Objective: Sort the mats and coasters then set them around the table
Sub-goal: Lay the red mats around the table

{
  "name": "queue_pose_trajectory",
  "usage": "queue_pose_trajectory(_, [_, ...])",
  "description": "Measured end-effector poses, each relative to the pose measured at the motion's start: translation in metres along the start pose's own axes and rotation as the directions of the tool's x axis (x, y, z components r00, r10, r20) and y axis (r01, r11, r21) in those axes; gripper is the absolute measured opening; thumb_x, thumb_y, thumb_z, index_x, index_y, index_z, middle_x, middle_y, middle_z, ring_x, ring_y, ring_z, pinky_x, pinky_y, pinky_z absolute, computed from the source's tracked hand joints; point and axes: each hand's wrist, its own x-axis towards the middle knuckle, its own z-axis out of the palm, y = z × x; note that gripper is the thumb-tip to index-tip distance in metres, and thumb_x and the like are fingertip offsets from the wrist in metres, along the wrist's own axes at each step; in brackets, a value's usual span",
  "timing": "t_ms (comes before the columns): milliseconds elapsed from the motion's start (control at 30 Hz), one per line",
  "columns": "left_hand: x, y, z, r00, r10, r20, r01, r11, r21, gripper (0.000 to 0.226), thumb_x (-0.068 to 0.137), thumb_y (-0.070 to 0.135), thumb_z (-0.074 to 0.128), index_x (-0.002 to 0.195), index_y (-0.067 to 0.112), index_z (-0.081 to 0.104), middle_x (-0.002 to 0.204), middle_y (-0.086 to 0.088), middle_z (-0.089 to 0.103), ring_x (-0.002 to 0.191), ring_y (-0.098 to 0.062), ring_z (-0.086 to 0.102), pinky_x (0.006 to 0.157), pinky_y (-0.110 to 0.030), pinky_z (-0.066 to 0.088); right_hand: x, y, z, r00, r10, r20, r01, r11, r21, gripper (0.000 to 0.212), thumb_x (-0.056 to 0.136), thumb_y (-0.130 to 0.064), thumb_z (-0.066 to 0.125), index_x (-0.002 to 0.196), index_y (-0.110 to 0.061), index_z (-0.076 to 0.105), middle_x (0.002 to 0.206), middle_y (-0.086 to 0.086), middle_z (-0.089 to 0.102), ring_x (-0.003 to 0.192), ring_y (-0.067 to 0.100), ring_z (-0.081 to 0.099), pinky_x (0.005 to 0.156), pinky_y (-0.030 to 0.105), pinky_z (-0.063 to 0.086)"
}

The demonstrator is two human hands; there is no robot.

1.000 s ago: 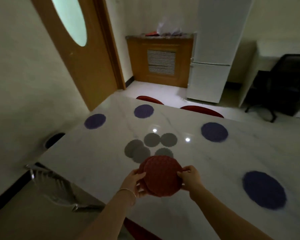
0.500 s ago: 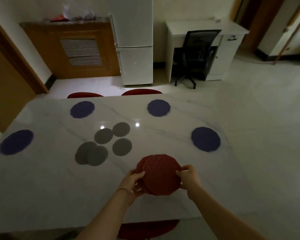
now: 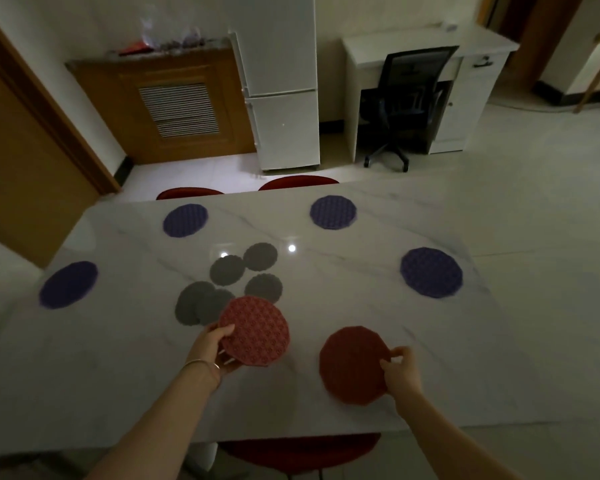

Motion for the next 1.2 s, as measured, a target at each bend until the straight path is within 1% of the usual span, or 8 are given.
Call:
queue_pose_trajectory(100, [-0.002, -0.003, -0.011, 1.000, -0.012, -0.007, 0.012, 1.000, 0.005, 0.016, 0.085, 0.009, 0.058, 0.093, 0.022, 0.059, 0.100, -0.012, 0.061, 0.087, -0.031, 0.059, 0.063, -0.041, 0.052, -0.002, 0.004, 0.001, 0.998, -0.052, -0.032, 0.049, 0.994, -0.102, 0.016, 0.090, -0.006, 0.055, 0.104, -0.004, 0.047, 0.098, 0.021, 0.060, 0.069, 0.023, 0.053, 0.056, 0.030, 0.041])
queue_pose_trajectory(167, [-0.004, -0.009, -0.013, 1.000, -0.025, 0.007, 0.025, 0.999, 0.024, 0.016, 0.084, 0.009, 0.059, 0.095, 0.021, 0.058, 0.101, -0.013, 0.061, 0.088, -0.032, 0.059, 0.063, -0.041, 0.053, -0.002, 0.007, -0.001, 0.989, -0.146, -0.030, 0.133, 0.954, -0.270, 0.025, 0.090, -0.008, 0.055, 0.114, -0.004, 0.047, 0.115, 0.020, 0.056, 0.088, 0.031, 0.058, 0.069, 0.033, 0.047])
queue_pose_trajectory(333, [-0.008, -0.027, -0.004, 0.998, -0.043, 0.048, 0.041, 0.998, 0.038, 0.017, 0.084, 0.010, 0.059, 0.098, 0.020, 0.059, 0.102, -0.015, 0.062, 0.090, -0.035, 0.060, 0.062, -0.042, 0.055, -0.009, 0.016, -0.008, 0.884, -0.429, 0.184, 0.383, 0.441, -0.812, 0.049, 0.088, -0.030, 0.055, 0.133, -0.016, 0.041, 0.139, 0.009, 0.036, 0.125, 0.026, 0.037, 0.092, 0.035, 0.048])
queue_pose_trajectory(433, [-0.009, -0.032, 0.002, 0.996, -0.054, 0.067, 0.049, 0.996, 0.070, 0.017, 0.084, 0.011, 0.060, 0.098, 0.021, 0.059, 0.103, -0.015, 0.062, 0.091, -0.034, 0.061, 0.063, -0.042, 0.055, -0.009, 0.028, -0.006, 0.875, -0.371, 0.312, 0.429, 0.293, -0.855, 0.067, 0.093, -0.042, 0.048, 0.149, -0.020, 0.020, 0.155, 0.006, 0.015, 0.138, 0.026, 0.026, 0.098, 0.032, 0.045])
queue_pose_trajectory(633, [-0.010, -0.029, 0.007, 0.995, -0.054, 0.078, 0.047, 0.995, 0.089, 0.018, 0.083, 0.012, 0.061, 0.099, 0.020, 0.060, 0.104, -0.014, 0.063, 0.091, -0.035, 0.061, 0.059, -0.041, 0.056, -0.004, 0.041, -0.005, 0.860, -0.362, 0.360, 0.459, 0.240, -0.855, 0.065, 0.096, -0.046, 0.039, 0.151, -0.020, 0.016, 0.158, 0.004, 0.012, 0.141, 0.023, 0.023, 0.102, 0.033, 0.042])
queue_pose_trajectory(933, [-0.018, -0.027, 0.015, 0.996, -0.048, 0.081, 0.041, 0.996, 0.076, 0.019, 0.084, 0.012, 0.060, 0.102, 0.018, 0.059, 0.106, -0.015, 0.063, 0.093, -0.035, 0.062, 0.063, -0.042, 0.056, -0.016, 0.015, 0.006, 0.827, -0.454, 0.333, 0.486, 0.279, -0.828, 0.058, 0.094, -0.044, 0.042, 0.145, -0.020, 0.029, 0.152, 0.004, 0.025, 0.136, 0.024, 0.030, 0.104, 0.035, 0.039])
queue_pose_trajectory(1067, [-0.031, -0.010, 0.018, 0.994, -0.037, 0.099, 0.029, 0.997, 0.073, 0.023, 0.082, 0.012, 0.063, 0.105, 0.019, 0.060, 0.108, -0.015, 0.063, 0.094, -0.034, 0.062, 0.065, -0.041, 0.056, -0.041, -0.035, 0.043, 0.768, -0.527, 0.364, 0.633, 0.541, -0.554, 0.046, 0.097, -0.040, 0.040, 0.138, -0.020, 0.044, 0.140, 0.003, 0.046, 0.129, 0.022, 0.043, 0.103, 0.035, 0.040])
queue_pose_trajectory(1200, [-0.041, 0.033, 0.002, 0.993, 0.005, 0.117, -0.012, 0.998, 0.067, 0.029, 0.082, 0.014, 0.064, 0.109, 0.022, 0.061, 0.107, -0.013, 0.064, 0.094, -0.031, 0.062, 0.065, -0.038, 0.055, -0.073, -0.101, 0.098, 0.803, -0.365, 0.472, 0.477, 0.867, -0.141, 0.042, 0.097, -0.040, 0.044, 0.130, -0.015, 0.051, 0.121, 0.009, 0.061, 0.099, 0.023, 0.062, 0.086, 0.044, 0.055])
